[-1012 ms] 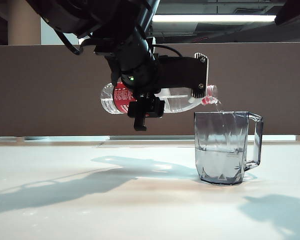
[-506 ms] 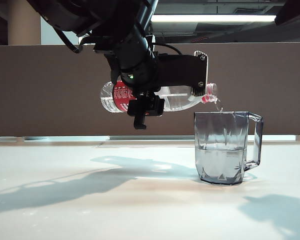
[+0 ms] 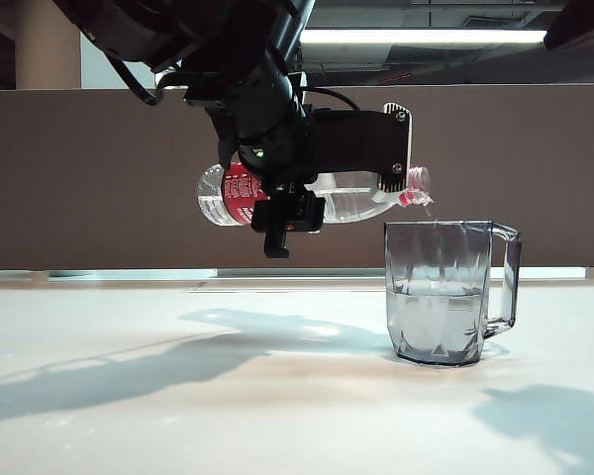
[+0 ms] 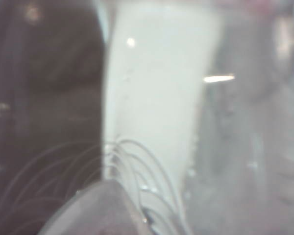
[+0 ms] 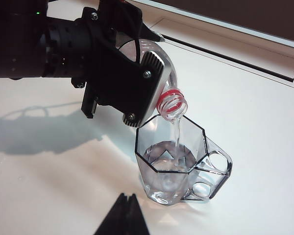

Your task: Pick up the mineral water bottle with the left hand on the table and pour water into the mug until it's half full.

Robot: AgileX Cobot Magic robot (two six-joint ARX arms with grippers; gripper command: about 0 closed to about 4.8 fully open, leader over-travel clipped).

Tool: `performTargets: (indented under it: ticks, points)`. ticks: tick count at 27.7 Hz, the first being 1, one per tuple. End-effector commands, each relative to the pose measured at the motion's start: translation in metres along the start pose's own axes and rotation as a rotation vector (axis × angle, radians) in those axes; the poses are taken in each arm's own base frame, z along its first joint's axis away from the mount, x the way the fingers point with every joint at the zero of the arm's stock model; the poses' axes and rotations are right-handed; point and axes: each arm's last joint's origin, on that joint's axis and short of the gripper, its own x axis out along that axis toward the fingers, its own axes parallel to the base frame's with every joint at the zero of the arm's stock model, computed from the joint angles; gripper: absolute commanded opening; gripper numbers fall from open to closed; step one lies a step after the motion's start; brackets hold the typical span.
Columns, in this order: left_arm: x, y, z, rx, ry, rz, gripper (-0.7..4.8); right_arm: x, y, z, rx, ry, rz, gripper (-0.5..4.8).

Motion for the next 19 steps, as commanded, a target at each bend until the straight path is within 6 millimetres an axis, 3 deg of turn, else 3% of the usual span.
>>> performTargets:
  ticks: [1, 7, 13, 19]
  points:
    - [-0.004, 0.012, 0.002, -0.076, -0.017, 0.053, 2.41, -0.001, 0.0, 0.003, 0.009, -0.023, 0.0, -0.02]
    - [-0.007, 0.015, 0.001, -0.172, -0.049, 0.047, 2.41, -0.001, 0.0, 0.003, 0.009, -0.023, 0.0, -0.02]
    - [-0.017, 0.025, 0.0, -0.412, -0.125, 0.038, 2.41, -0.001, 0.0, 0.003, 0.009, -0.023, 0.0, -0.02]
    - [-0.022, 0.03, -0.019, -0.662, -0.137, -0.006, 2.41, -0.001, 0.0, 0.003, 0.009, -0.023, 0.0, -0.02]
